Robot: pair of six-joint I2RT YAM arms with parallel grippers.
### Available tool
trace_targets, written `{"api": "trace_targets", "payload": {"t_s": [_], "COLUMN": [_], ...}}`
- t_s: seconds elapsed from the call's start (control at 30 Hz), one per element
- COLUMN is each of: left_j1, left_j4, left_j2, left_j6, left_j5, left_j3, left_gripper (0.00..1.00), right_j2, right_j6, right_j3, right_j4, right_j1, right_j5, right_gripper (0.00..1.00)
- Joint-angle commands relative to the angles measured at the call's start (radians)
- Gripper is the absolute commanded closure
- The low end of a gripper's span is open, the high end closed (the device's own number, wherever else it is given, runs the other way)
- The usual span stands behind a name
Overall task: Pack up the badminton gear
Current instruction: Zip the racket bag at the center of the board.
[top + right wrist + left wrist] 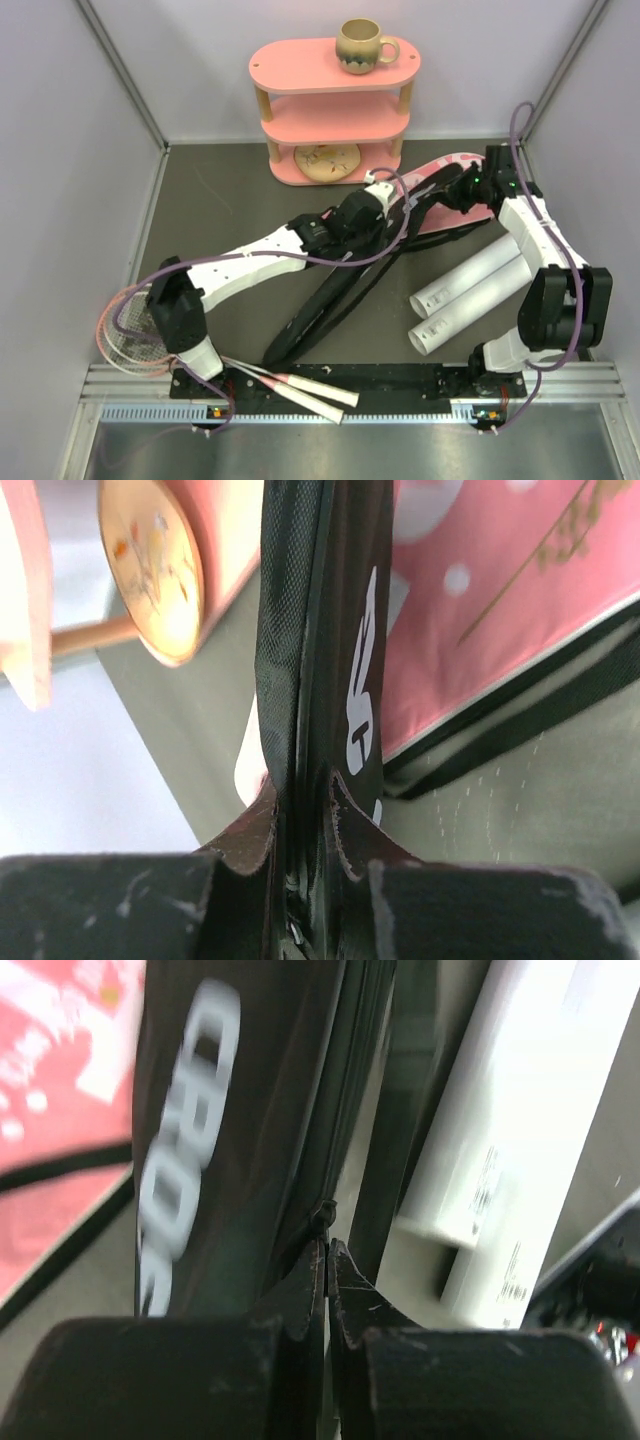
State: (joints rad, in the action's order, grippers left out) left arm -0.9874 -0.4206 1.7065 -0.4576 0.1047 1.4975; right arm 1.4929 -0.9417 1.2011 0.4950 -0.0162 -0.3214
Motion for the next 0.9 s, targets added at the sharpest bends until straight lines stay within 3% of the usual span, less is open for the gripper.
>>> {"api": "trace_targets", "payload": {"t_s": [0.0,0.23,0.37,0.67,0.87], "left_j1": [-0.020,-0.022,-0.020,-0.020,-0.019], "left_j4": [-0.164,-0.129,-0.182,-0.291,-0.375], "left_j2": [-0.137,-0.208,-0.268,-0.585,-0.694], "left_j6": [-0.012,-0.027,-0.047,-0.280,-0.389], "left_j5": [-0.134,-0.181,-0.076,-0.005,0.036], "left_j3": [-0.115,-0.253,-0.380,-0.796,-0.895], "left_gripper": [1.00,1.00,1.00,1.00,1.00], "right_j2": [0.032,0.084,0.141,0.296,0.362], "right_j6": [0.013,0.027,0.034,0.075,0.103], "right_j3": [0.100,0.124,0.181,0.353,0.408], "right_j4": [-0.263,-0.323,-0.377,-0.398,-0.404], "right_j1": [0.113,0.142,0.168,0.223,0.239], "right_j5": [0.229,0.234,0.223,0.212,0.211], "right_gripper": [1.00,1.00,1.00,1.00,1.00]}}
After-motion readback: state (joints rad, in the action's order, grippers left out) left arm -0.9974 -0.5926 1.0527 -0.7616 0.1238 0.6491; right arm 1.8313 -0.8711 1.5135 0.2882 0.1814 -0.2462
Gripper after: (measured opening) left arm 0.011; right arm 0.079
